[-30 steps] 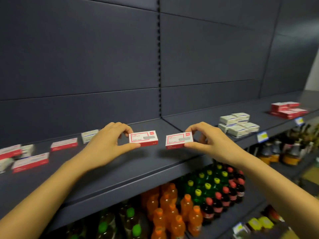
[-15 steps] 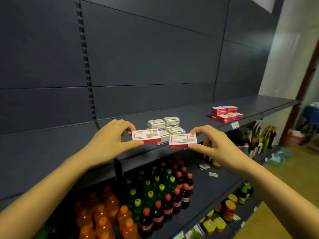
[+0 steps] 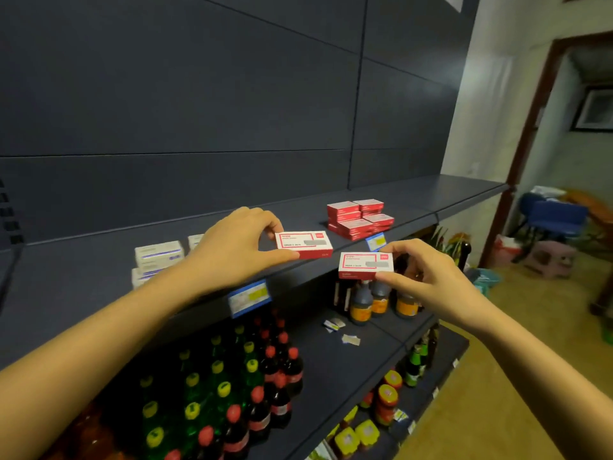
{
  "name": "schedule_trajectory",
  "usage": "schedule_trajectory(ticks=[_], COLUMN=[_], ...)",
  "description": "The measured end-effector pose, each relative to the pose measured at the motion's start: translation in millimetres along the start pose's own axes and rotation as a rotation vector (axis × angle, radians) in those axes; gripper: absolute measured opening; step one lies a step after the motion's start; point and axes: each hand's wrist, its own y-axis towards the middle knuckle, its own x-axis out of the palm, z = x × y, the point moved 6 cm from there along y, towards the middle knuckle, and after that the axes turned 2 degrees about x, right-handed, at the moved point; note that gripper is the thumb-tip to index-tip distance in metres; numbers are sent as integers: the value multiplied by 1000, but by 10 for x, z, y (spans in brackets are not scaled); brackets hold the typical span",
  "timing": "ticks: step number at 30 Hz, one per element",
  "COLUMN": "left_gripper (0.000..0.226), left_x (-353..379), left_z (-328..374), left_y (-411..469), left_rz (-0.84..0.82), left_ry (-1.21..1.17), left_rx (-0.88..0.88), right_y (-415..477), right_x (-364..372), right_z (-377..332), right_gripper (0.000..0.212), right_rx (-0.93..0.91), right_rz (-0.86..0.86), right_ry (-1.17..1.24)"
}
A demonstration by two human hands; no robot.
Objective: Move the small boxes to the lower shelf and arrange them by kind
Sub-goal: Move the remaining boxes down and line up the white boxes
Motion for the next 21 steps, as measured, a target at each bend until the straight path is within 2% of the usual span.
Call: schedule_trajectory(ticks=[9, 21], left_gripper=[40, 40], left_x=[677, 1407], left_z=[47, 7], left_y=[996, 1552], left_rz=[10, 5], left_ry=[2, 28], left_rx=[-51, -302], right_y=[859, 1715], right_x=[-413, -367], right_z=[1037, 1953], right_gripper=[31, 24], right_rx=[5, -98], right_rz=[-42, -180], right_ry=[-11, 167])
